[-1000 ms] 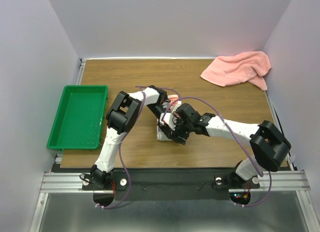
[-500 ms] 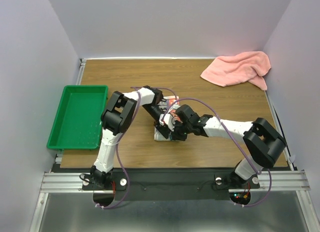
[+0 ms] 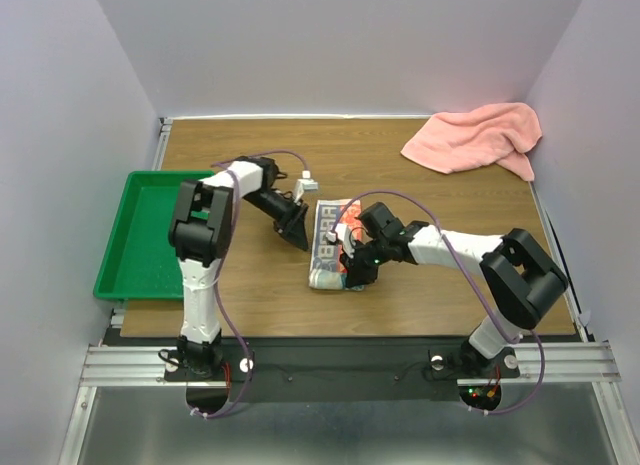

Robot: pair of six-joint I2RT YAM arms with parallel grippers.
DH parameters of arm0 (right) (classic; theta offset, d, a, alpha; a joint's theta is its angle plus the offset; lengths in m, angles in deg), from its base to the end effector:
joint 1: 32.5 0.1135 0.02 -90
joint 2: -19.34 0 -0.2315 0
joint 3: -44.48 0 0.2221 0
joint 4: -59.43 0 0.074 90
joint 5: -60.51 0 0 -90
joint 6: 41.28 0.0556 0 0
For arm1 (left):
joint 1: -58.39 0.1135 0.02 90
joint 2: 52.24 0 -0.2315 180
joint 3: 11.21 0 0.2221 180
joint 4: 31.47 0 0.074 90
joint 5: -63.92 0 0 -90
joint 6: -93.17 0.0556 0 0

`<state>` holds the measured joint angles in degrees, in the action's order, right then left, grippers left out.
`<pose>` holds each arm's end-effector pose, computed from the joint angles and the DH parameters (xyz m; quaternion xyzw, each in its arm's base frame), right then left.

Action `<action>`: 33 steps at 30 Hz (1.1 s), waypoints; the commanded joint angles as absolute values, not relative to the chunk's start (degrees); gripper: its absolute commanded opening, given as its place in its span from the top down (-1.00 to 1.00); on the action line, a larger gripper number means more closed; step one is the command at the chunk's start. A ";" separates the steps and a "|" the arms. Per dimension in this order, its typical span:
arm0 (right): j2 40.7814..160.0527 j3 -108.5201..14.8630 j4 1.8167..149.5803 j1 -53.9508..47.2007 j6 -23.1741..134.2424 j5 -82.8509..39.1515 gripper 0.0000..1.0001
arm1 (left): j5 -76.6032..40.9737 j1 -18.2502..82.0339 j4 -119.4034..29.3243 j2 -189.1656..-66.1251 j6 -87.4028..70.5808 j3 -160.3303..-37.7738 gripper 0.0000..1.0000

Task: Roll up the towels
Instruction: Roll the towel

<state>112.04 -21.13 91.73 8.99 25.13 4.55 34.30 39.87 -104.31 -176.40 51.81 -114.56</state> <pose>0.1964 0.2153 0.1403 -0.5612 0.7359 0.3182 0.2054 0.3176 -0.1574 0.1249 0.4645 0.7286 -0.4925 0.1040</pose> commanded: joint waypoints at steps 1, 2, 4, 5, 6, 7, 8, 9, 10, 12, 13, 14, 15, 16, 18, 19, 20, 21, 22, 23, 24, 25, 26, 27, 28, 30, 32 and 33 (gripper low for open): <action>115.83 -23.75 98.83 6.53 29.46 14.09 0.99 | 33.96 44.67 -98.23 -162.76 50.38 -109.34 -0.33; 116.71 -24.28 99.09 6.00 30.17 15.50 0.99 | 33.34 45.29 -92.90 -160.46 49.06 -107.32 -0.35; 120.05 -26.56 100.67 4.07 31.14 19.45 0.99 | 28.79 45.56 -86.90 -152.14 45.63 -100.30 -0.38; 121.54 -27.35 101.29 3.54 31.40 20.68 0.98 | 27.11 45.47 -79.91 -148.95 44.23 -97.57 -0.40; 123.73 -28.92 102.51 2.58 31.58 22.78 0.98 | 23.44 45.47 -76.36 -142.83 41.26 -91.98 -0.48; 124.97 -29.55 103.13 2.04 31.67 24.02 0.98 | 22.01 45.12 -73.71 -139.98 40.96 -89.49 -0.51; 125.94 -30.34 103.49 1.52 32.02 25.17 0.98 | 20.35 44.60 -70.21 -137.26 41.40 -87.11 -0.54; 126.73 -31.30 104.01 0.47 32.37 27.61 0.98 | 16.68 43.46 -69.13 -134.71 42.27 -82.91 -0.62; 128.57 -31.83 104.19 0.11 32.81 29.03 0.97 | 14.12 39.97 -67.81 -129.81 44.19 -80.87 -0.64; 130.59 -32.80 104.55 -0.68 33.51 31.06 0.96 | 7.35 35.21 -64.04 -121.99 46.84 -74.19 -0.68; 131.21 -33.15 104.72 -0.69 33.78 31.07 0.96 | 5.41 29.88 -62.19 -119.24 47.89 -71.82 -0.72; 132.18 -33.51 104.81 -0.69 33.95 31.07 0.96 | 4.17 27.57 -58.95 -116.69 48.95 -69.62 -0.75; 132.97 -33.86 105.07 -0.77 34.21 31.33 0.95 | 0.68 25.19 -56.66 -114.31 49.39 -65.33 -0.81; 133.76 -34.21 105.25 -0.77 34.48 31.59 0.95 | -1.53 22.12 -54.29 -110.55 49.66 -63.38 -0.83; 136.13 -35.09 105.60 -0.95 35.01 32.12 0.94 | -7.75 14.21 -48.83 -108.24 52.38 -60.30 -0.85; 137.01 -35.35 105.78 -0.95 35.10 32.12 0.93 | -10.32 11.92 -47.42 -107.44 53.26 -57.67 -0.85; 138.24 -35.88 105.95 -0.95 35.27 32.21 0.93 | -12.34 9.81 -43.49 -107.61 55.27 -56.60 -0.85; 138.95 -36.14 106.21 -1.04 35.36 32.47 0.92 | -15.67 6.13 -41.89 -107.78 56.16 -55.02 -0.85; 139.30 -36.41 106.48 -1.12 35.27 32.47 0.90 | -16.66 5.05 -40.39 -108.40 56.86 -54.40 -0.84; 139.65 -36.58 106.57 -1.12 35.36 32.47 0.89 | -17.37 3.74 -38.55 -108.75 57.57 -54.13 -0.84; 140.27 -37.02 106.92 -1.12 35.45 32.21 0.87 | -18.24 1.81 -37.83 -109.71 58.88 -53.69 -0.84; 140.62 -37.29 107.01 -1.30 35.45 32.03 0.86 | -18.17 0.92 -37.74 -110.42 59.59 -53.69 -0.85; 140.80 -37.46 107.27 -1.30 35.54 31.77 0.85 | -18.34 -0.05 -37.65 -111.12 59.86 -53.69 -0.83; 141.06 -38.07 107.45 -1.30 35.62 31.42 0.84 | -18.43 -0.58 -37.30 -111.82 60.21 -53.69 -0.82; 141.50 -38.34 107.79 -1.39 35.62 31.24 0.84 | -18.52 -1.71 -37.39 -113.31 60.47 -53.60 -0.81; 141.77 -39.04 108.23 -1.39 35.54 30.54 0.82 | -19.91 -2.60 -35.99 -114.90 60.47 -53.43 -0.79; 142.03 -39.40 108.59 -1.39 35.45 30.36 0.81 | -21.06 -3.04 -33.62 -117.18 61.00 -53.08 -0.77; 142.03 -39.48 108.94 -1.39 35.45 30.19 0.80 | -22.11 -3.13 -32.83 -117.89 61.17 -52.90 -0.75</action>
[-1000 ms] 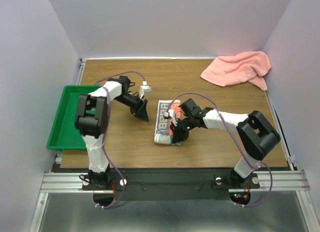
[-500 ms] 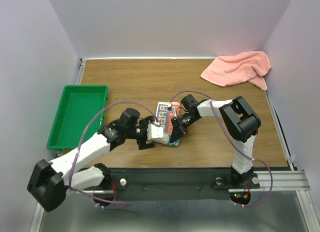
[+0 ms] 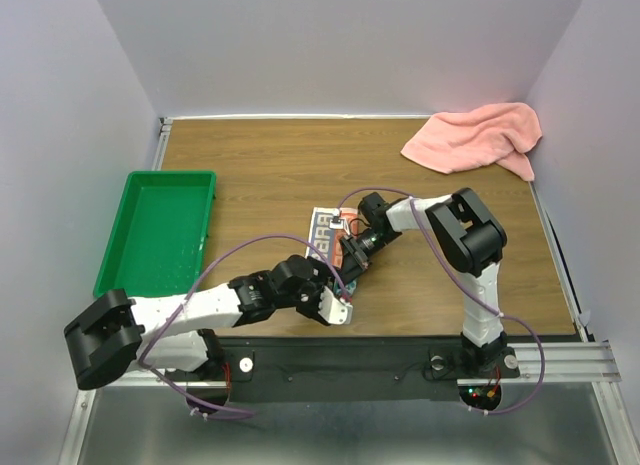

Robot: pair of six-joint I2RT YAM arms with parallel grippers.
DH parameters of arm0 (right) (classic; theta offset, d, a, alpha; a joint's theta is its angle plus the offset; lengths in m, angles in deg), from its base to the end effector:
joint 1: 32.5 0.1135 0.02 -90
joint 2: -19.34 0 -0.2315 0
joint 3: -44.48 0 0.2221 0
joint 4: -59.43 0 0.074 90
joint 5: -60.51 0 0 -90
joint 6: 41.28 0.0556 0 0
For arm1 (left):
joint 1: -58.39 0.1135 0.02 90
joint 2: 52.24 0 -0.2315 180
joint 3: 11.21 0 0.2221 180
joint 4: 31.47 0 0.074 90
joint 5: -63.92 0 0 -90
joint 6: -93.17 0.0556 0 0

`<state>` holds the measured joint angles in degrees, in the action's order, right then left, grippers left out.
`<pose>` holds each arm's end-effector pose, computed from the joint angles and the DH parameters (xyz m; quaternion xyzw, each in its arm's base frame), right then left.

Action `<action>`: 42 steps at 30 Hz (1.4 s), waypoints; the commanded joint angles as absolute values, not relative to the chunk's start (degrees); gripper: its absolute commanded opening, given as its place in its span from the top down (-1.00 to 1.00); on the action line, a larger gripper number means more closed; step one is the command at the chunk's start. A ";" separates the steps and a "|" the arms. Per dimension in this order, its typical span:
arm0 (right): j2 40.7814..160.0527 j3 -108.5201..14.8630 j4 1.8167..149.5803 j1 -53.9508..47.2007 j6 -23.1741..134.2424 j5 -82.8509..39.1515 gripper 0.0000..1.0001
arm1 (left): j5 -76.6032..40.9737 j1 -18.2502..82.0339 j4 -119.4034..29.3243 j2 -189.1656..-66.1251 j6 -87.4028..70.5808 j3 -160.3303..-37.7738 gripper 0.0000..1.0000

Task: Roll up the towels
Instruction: Roll the towel

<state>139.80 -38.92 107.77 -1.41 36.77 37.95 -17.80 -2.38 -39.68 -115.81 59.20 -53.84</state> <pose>0.2494 0.2104 0.0842 0.3256 -0.7650 -0.5525 0.0593 0.1088 -0.2108 0.1786 0.7517 0.4195 -0.0831 0.5021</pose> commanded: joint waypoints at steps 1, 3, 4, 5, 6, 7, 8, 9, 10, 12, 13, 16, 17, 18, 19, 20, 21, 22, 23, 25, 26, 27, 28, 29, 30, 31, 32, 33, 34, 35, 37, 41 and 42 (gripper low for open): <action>142.03 -39.75 109.20 -1.39 35.36 29.84 0.79 | -22.73 -3.31 -31.77 -119.55 61.70 -52.81 -0.74; 142.29 -40.01 109.64 -1.39 35.18 29.49 0.77 | -24.31 -3.83 -31.67 -122.62 61.97 -53.77 -0.68; 142.56 -40.19 109.82 -1.39 35.18 29.66 0.76 | -25.01 -4.18 -31.67 -123.77 61.97 -54.30 -0.65; 142.82 -40.45 110.25 -1.39 35.10 29.75 0.75 | -25.54 -4.45 -32.81 -125.09 61.97 -55.00 -0.54; 143.00 -40.63 110.43 -1.39 34.92 29.83 0.75 | -27.38 -4.45 -33.69 -126.49 61.79 -55.79 -0.47; 143.09 -40.72 110.61 -1.39 34.83 29.66 0.74 | -28.09 -4.45 -34.48 -129.03 61.62 -57.02 -0.39; 143.26 -40.98 110.96 -1.39 34.66 29.57 0.74 | -29.14 -4.45 -36.05 -130.10 61.62 -57.55 -0.27; 143.26 -40.98 111.05 -1.56 34.66 29.40 0.74 | -29.33 -4.45 -36.68 -130.81 61.62 -57.82 -0.20; 143.26 -41.07 111.22 -1.65 34.57 29.14 0.73 | -29.24 -4.36 -36.95 -131.07 61.70 -57.65 -0.09; 143.18 -41.15 111.49 -2.09 34.39 28.78 0.64 | -27.32 -4.36 -38.87 -130.64 60.40 -57.29 0.26; 143.17 -41.24 111.58 -2.27 34.39 28.43 0.59 | -26.35 -4.36 -40.19 -130.29 59.69 -57.64 0.34; 142.56 -41.77 111.93 -3.75 34.66 27.03 0.39 | -19.50 -4.36 -47.04 -130.81 56.10 -60.09 0.62; 142.38 -42.12 111.93 -4.20 34.83 26.50 0.36 | -18.18 -4.36 -49.32 -131.16 55.03 -60.80 0.68; 142.04 -42.47 112.10 -5.25 35.44 25.89 0.18 | -15.12 -4.19 -52.21 -131.51 54.07 -61.50 0.80; 140.99 -43.17 112.11 -5.86 35.80 25.18 0.09 | -13.18 -3.84 -53.55 -132.47 52.32 -63.08 0.82; 140.37 -43.52 112.19 -6.65 36.58 25.09 0.01 | -11.59 -2.97 -55.91 -133.01 51.60 -63.88 0.86; 139.49 -43.88 112.19 -8.05 37.11 24.57 -0.15 | -8.62 -2.35 -56.89 -133.62 50.99 -65.54 0.92; 138.61 -44.75 112.19 -8.76 37.64 24.48 -0.24 | -7.19 -1.73 -57.60 -134.93 50.02 -66.34 0.94; 136.78 -45.11 112.28 -9.64 38.43 24.47 -0.37 | -5.79 0.19 -59.43 -135.64 49.75 -67.22 0.96; 134.66 -45.72 112.28 -11.93 39.14 23.69 -0.68 | -1.74 2.30 -61.11 -138.09 49.14 -69.59 1.00; 132.21 -46.33 112.37 -12.89 39.57 23.51 -0.71 | -0.43 3.36 -62.51 -138.89 48.53 -70.47 1.00; 130.97 -46.51 112.28 -14.56 39.75 22.64 -0.85 | 2.55 5.90 -63.13 -140.38 48.43 -71.87 1.00; 129.48 -46.60 112.28 -15.44 39.84 22.19 -0.89 | 3.79 7.05 -63.57 -140.92 48.00 -72.49 1.00; 128.16 -46.69 112.28 -16.23 39.93 21.93 -0.92 | 5.02 8.19 -63.93 -141.44 47.73 -73.11 1.00; 125.10 -46.61 112.28 -17.72 39.84 21.32 -0.96 | 6.43 10.29 -65.06 -141.97 47.82 -73.81 1.00; 123.50 -46.26 112.28 -18.43 39.58 20.44 -0.96 | 7.31 11.27 -65.59 -142.93 48.17 -75.03 1.00; 121.92 -45.82 112.28 -18.87 38.62 20.00 -0.97 | 8.37 12.33 -67.17 -143.55 48.43 -75.83 1.00; 120.08 -45.47 112.28 -19.05 38.00 19.21 -0.97 | 10.29 13.21 -68.23 -144.25 48.69 -76.62 1.00; 116.58 -44.16 112.28 -19.05 36.43 17.90 -0.97 | 11.44 15.13 -69.37 -146.00 49.65 -78.63 1.00; 114.63 -43.53 112.28 -19.05 35.89 17.45 -0.98 | 12.50 16.02 -72.34 -147.24 50.27 -79.69 1.00; 109.72 -41.61 112.46 -19.05 34.75 15.96 -0.97 | 16.10 17.86 -75.78 -150.31 52.46 -83.63 1.00; 102.23 -38.17 113.42 -19.05 30.80 14.37 -0.91 | 21.38 22.00 -84.92 -161.30 56.16 -90.15 1.00; 100.74 -37.73 114.38 -18.97 29.31 14.63 -0.89 | 22.34 22.53 -87.81 -162.79 56.78 -91.21 1.00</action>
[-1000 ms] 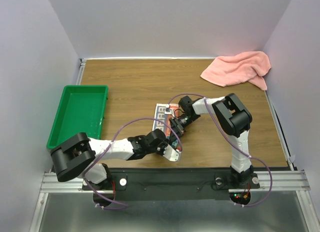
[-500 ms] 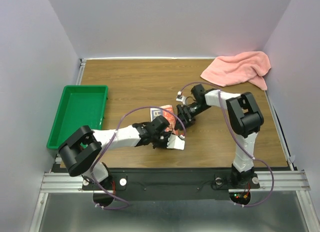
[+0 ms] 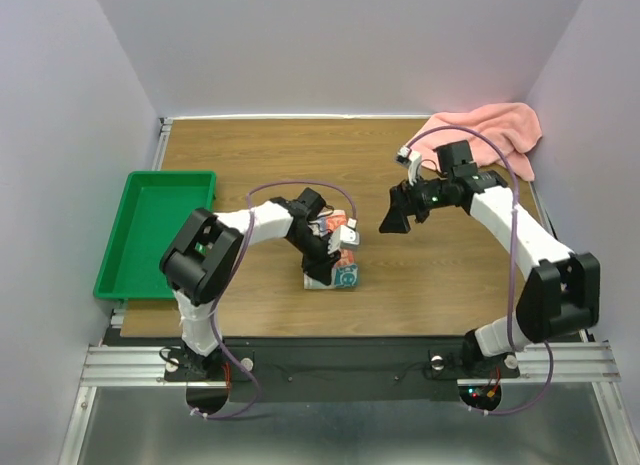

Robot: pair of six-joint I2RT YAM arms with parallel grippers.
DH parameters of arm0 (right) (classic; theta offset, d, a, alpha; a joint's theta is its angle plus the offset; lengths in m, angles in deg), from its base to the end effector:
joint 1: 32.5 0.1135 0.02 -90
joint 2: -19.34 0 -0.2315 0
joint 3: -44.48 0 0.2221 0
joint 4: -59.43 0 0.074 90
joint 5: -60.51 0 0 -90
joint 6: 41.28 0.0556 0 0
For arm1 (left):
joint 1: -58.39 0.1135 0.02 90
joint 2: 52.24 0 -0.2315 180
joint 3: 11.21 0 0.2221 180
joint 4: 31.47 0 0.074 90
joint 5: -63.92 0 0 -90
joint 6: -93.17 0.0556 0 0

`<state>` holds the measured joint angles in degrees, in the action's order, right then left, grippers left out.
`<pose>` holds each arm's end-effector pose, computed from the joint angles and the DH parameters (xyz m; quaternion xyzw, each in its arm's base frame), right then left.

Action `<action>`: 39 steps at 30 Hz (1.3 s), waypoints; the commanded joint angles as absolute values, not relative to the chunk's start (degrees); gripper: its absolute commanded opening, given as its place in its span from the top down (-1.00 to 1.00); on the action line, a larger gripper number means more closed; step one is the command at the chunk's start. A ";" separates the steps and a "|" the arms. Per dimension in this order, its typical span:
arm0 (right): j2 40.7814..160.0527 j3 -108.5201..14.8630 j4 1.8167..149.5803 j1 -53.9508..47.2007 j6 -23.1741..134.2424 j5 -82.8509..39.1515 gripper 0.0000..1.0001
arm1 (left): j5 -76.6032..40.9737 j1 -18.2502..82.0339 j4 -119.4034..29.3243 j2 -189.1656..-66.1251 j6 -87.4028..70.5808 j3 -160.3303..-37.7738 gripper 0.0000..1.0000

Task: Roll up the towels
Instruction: Roll the towel

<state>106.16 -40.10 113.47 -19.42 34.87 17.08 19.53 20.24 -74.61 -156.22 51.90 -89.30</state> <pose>0.2747 0.1053 0.2426 -0.3162 0.8282 0.3765 0.2689 0.2241 -0.2265 0.1357 0.6745 0.6097 -0.3640 0.2022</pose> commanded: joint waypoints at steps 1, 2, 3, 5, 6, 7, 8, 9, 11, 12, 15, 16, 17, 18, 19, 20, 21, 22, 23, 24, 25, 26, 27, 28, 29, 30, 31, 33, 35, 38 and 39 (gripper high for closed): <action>99.50 -37.21 114.91 -18.71 28.43 15.24 -0.84 | 24.09 23.05 -89.14 -165.59 57.39 -93.13 1.00; 96.80 -36.42 115.35 -18.27 26.85 15.42 -0.81 | 24.81 24.10 -91.33 -166.92 58.44 -94.11 1.00; 95.64 -35.89 115.62 -17.74 26.23 15.16 -0.77 | 25.86 24.64 -92.57 -168.24 59.15 -94.99 1.00; 93.44 -34.92 115.53 -15.02 24.91 13.41 -0.75 | 26.13 25.52 -94.77 -172.11 60.29 -97.71 0.99; 92.38 -33.87 115.18 -12.23 23.77 12.36 -0.75 | 26.04 26.13 -96.43 -173.34 61.17 -98.51 0.97; 92.20 -33.34 114.66 -10.37 23.50 8.52 -0.75 | 25.87 26.31 -97.15 -175.35 61.52 -99.99 0.97; 92.20 -32.11 113.70 -8.35 23.84 5.87 -0.75 | 25.78 26.57 -97.68 -176.16 61.53 -100.53 0.97; 92.46 -31.49 111.16 -3.89 23.93 3.14 -0.75 | 25.69 26.92 -97.85 -176.69 61.62 -101.49 0.96; 92.64 -30.00 107.73 0.70 24.11 -4.59 -0.79 | 25.34 27.10 -98.12 -178.18 61.27 -102.55 0.96; 93.16 -28.51 103.80 4.72 24.20 -6.71 -0.84 | 25.25 27.19 -98.55 -178.62 61.26 -103.60 0.96; 95.79 -27.80 98.24 9.58 23.06 -12.78 -0.86 | 24.90 27.45 -99.61 -180.38 61.18 -105.01 0.95; 98.24 -27.80 97.26 12.29 22.45 -15.05 -0.87 | 24.73 27.63 -99.61 -181.08 61.00 -105.54 0.94; 99.39 -27.80 96.21 13.71 22.01 -16.21 -0.88 | 24.64 27.63 -99.53 -181.43 61.00 -105.81 0.93; 100.45 -27.53 94.37 15.82 20.61 -16.92 -0.89 | 24.46 27.63 -99.79 -181.87 61.00 -106.16 0.93; 102.72 -26.92 93.22 16.97 19.72 -18.92 -0.90 | 24.46 27.63 -99.88 -182.49 61.09 -106.33 0.93; 103.61 -26.66 92.16 17.85 19.28 -19.64 -0.90 | 24.55 27.80 -99.79 -182.75 61.00 -106.51 0.92; 104.67 -26.57 90.41 18.29 18.84 -19.65 -0.90 | 24.55 27.89 -99.79 -182.84 61.00 -106.60 0.92; 105.46 -26.39 89.70 18.73 18.84 -18.86 -0.90 | 24.55 27.98 -99.88 -183.11 61.09 -106.86 0.91; 106.08 -26.13 89.08 18.91 18.84 -18.42 -0.90 | 24.55 28.16 -99.79 -183.20 61.09 -106.86 0.91; 107.13 -25.78 88.29 19.70 18.58 -18.24 -0.89 | 24.55 28.42 -99.53 -183.37 60.91 -107.04 0.90; 107.57 -25.51 88.03 20.05 18.23 -18.07 -0.87 | 24.64 28.51 -99.53 -183.46 60.91 -107.13 0.89; 108.36 -24.64 87.33 20.40 17.87 -17.63 -0.85 | 24.64 28.77 -99.53 -183.72 60.91 -107.48 0.88; 108.80 -24.20 87.06 20.50 17.70 -17.19 -0.83 | 24.72 28.77 -99.53 -183.81 61.00 -107.65 0.88; 109.24 -23.76 86.71 20.76 17.61 -16.92 -0.77 | 24.72 28.95 -99.35 -183.81 61.09 -107.83 0.87; 109.77 -23.32 86.27 20.67 17.52 -16.84 -0.71 | 24.72 29.03 -99.35 -183.81 61.00 -108.00 0.87; 110.38 -22.88 85.74 20.76 17.26 -16.83 -0.65 | 24.81 29.04 -99.44 -183.90 61.09 -108.18 0.85; 111.70 -22.61 85.65 20.76 17.17 -16.92 -0.35 | 24.64 29.12 -99.44 -183.73 61.00 -108.79 0.81; 112.32 -22.44 85.56 20.76 17.51 -16.49 0.02 | 24.64 29.21 -99.79 -183.55 60.74 -109.41 0.70; 112.24 -21.91 85.56 20.67 17.87 -15.09 0.44 | 24.90 29.65 -100.14 -182.24 60.56 -110.20 0.56; 112.67 -20.77 86.52 20.67 18.92 -13.67 0.99 | 24.29 30.09 -100.49 -179.34 60.04 -111.34 0.33; 112.68 -20.68 87.05 20.76 19.10 -13.32 0.99 | 23.07 30.09 -100.32 -178.46 59.86 -111.52 0.19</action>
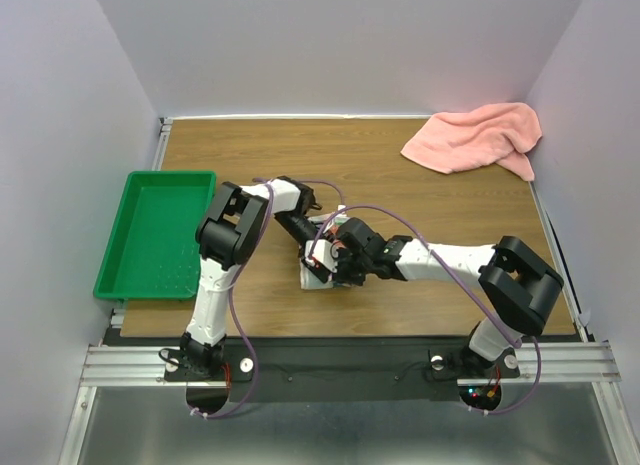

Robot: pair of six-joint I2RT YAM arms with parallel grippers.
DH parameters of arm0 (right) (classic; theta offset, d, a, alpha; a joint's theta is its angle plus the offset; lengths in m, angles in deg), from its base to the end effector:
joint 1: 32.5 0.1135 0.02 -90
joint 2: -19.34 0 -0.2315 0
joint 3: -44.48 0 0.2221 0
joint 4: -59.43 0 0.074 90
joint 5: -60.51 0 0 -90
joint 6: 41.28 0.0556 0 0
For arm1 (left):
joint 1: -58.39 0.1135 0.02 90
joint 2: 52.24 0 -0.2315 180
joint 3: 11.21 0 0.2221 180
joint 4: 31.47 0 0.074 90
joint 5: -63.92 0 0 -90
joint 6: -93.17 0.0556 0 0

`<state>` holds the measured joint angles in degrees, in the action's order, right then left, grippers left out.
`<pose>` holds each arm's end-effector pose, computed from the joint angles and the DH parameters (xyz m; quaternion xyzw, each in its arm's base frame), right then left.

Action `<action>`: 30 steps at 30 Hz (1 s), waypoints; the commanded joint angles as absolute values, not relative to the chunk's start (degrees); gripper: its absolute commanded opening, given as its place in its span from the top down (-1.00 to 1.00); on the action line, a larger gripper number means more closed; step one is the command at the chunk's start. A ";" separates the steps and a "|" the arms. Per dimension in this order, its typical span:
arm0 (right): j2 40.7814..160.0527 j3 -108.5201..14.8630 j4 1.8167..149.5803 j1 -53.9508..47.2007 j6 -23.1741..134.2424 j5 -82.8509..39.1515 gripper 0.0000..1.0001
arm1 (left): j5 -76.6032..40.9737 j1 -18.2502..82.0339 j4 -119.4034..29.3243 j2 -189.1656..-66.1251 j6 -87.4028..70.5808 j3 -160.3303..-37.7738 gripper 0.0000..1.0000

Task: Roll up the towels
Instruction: Roll the towel

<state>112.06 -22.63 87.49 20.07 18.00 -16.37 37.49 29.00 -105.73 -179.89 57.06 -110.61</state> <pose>0.1767 0.2516 0.1455 -0.6539 0.6817 0.1653 0.2835 0.2680 -0.2081 0.0953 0.5185 0.6696 -0.5313 0.0206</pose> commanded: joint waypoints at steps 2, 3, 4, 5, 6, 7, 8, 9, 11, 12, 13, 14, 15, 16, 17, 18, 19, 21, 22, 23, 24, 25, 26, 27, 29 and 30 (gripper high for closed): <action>112.85 -20.59 88.71 20.67 19.63 -11.23 0.99 | 21.83 30.70 -100.58 -175.57 59.95 -112.39 0.14; 112.85 -20.59 89.25 20.67 20.06 -10.43 0.99 | 20.69 30.97 -100.84 -174.77 60.12 -112.84 0.09; 113.03 -20.85 89.78 20.67 20.50 -9.29 0.99 | 20.33 31.40 -101.19 -173.19 60.38 -113.88 0.07; 113.03 -21.03 90.30 20.67 21.12 -8.84 0.99 | 19.90 32.19 -101.54 -172.57 60.73 -114.33 0.05; 113.20 -21.38 90.83 20.67 22.43 -8.40 0.99 | 19.37 33.68 -102.24 -171.95 60.91 -114.94 0.00; 113.20 -21.55 91.79 20.50 23.22 -8.14 0.99 | 18.58 34.83 -102.34 -171.34 61.00 -115.47 -0.13; 113.38 -21.73 92.24 20.58 24.01 -7.52 0.99 | 18.66 36.14 -102.08 -169.85 60.83 -116.26 -0.15; 113.55 -22.17 93.11 20.24 25.50 -7.00 0.99 | 18.92 38.94 -101.38 -169.14 60.56 -116.62 -0.21; 114.43 -23.22 94.61 19.62 27.61 -5.16 0.99 | 19.54 41.68 -99.02 -166.77 58.99 -117.23 -0.43; 114.43 -23.23 95.14 19.18 28.32 -4.45 0.99 | 19.97 43.35 -98.04 -165.89 58.98 -117.15 -0.43; 115.22 -24.10 95.58 18.05 28.85 -3.48 0.99 | 21.28 46.06 -97.07 -165.01 58.02 -116.97 -0.45; 115.66 -24.63 96.02 17.34 29.47 -2.34 0.99 | 21.99 47.57 -95.85 -162.91 57.32 -115.84 -0.45; 116.27 -25.24 97.15 15.85 30.34 0.19 0.99 | 23.48 48.89 -92.96 -161.41 56.79 -114.78 -0.51; 116.89 -26.81 97.77 14.79 30.79 1.87 0.99 | 23.67 49.86 -90.67 -159.66 56.00 -113.29 -0.53; 118.46 -27.70 98.47 13.91 31.05 5.89 0.99 | 23.24 51.43 -88.13 -155.03 53.82 -109.54 -0.54; 119.35 -28.84 100.31 12.95 31.49 8.10 0.99 | 21.40 51.62 -82.88 -152.29 53.18 -107.24 -0.57; 120.23 -29.89 101.11 11.37 31.84 9.95 0.99 | 20.34 51.62 -80.57 -149.30 53.53 -104.69 -0.58; 124.09 -33.67 104.70 10.22 31.85 14.62 0.99 | 18.76 51.19 -73.29 -139.46 54.05 -95.73 -0.68; 125.41 -34.82 105.77 9.17 31.76 16.28 0.99 | 16.83 50.58 -71.25 -132.99 54.84 -89.61 -0.69; 127.51 -36.92 106.73 8.81 31.84 18.82 0.99 | 15.16 48.22 -69.49 -129.70 56.85 -86.59 -0.71; 128.75 -37.81 108.40 8.46 32.11 19.98 0.99 | 11.75 46.72 -67.12 -126.54 58.52 -83.60 -0.75; 129.89 -38.95 109.11 8.19 32.37 20.86 0.99 | 9.98 45.14 -66.14 -123.64 59.84 -80.70 -0.75; 130.86 -39.83 109.64 8.02 32.63 22.61 0.99 | 7.96 42.60 -64.91 -118.04 60.55 -75.10 -0.77; 133.13 -41.58 110.60 7.58 33.51 23.50 0.99 | 4.89 37.87 -62.64 -115.46 61.26 -72.52 -0.80; 136.21 -43.86 111.83 7.23 34.39 25.78 0.99 | 3.11 32.58 -60.52 -109.91 60.04 -66.63 -0.84; 137.10 -44.58 112.28 6.70 34.48 26.40 0.98 | 0.84 27.16 -59.63 -108.85 58.99 -65.22 -0.84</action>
